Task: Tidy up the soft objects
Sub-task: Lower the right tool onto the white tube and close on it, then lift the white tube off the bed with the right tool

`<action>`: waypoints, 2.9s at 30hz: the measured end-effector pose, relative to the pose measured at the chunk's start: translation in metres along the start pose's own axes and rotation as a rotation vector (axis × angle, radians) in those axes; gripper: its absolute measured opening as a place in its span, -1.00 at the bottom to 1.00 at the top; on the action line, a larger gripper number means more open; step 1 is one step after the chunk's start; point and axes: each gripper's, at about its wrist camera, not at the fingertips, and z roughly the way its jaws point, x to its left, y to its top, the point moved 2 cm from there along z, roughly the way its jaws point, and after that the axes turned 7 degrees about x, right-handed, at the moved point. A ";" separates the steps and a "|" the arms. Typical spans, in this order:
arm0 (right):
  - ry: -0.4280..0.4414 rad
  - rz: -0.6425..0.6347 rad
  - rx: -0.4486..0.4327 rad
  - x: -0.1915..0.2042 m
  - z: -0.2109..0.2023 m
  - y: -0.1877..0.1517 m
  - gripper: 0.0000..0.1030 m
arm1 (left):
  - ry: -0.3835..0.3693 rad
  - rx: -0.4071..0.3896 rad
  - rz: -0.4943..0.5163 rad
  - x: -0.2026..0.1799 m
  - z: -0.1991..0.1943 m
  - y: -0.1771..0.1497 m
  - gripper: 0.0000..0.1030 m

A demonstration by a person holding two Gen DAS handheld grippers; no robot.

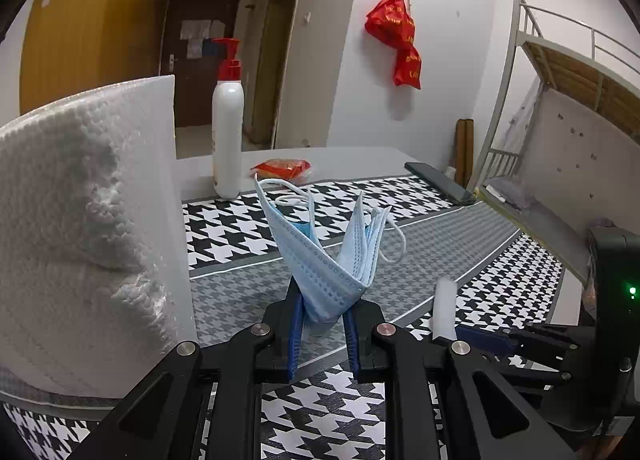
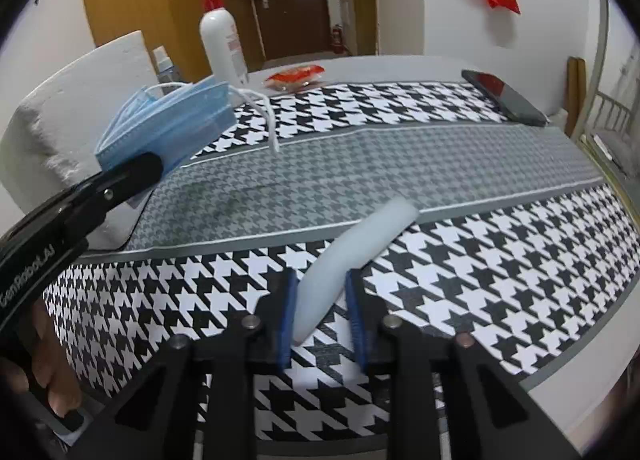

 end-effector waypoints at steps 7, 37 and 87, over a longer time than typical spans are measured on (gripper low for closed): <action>0.016 -0.008 -0.069 -0.004 -0.026 0.006 -0.62 | -0.003 -0.006 0.000 0.000 -0.003 -0.001 -0.62; -0.104 0.096 0.002 0.000 0.005 0.002 -0.05 | 0.023 -0.024 -0.009 0.001 -0.007 0.001 -0.62; -0.217 0.175 0.009 0.014 0.005 -0.004 -0.25 | 0.022 -0.083 -0.010 0.001 -0.030 -0.004 -0.62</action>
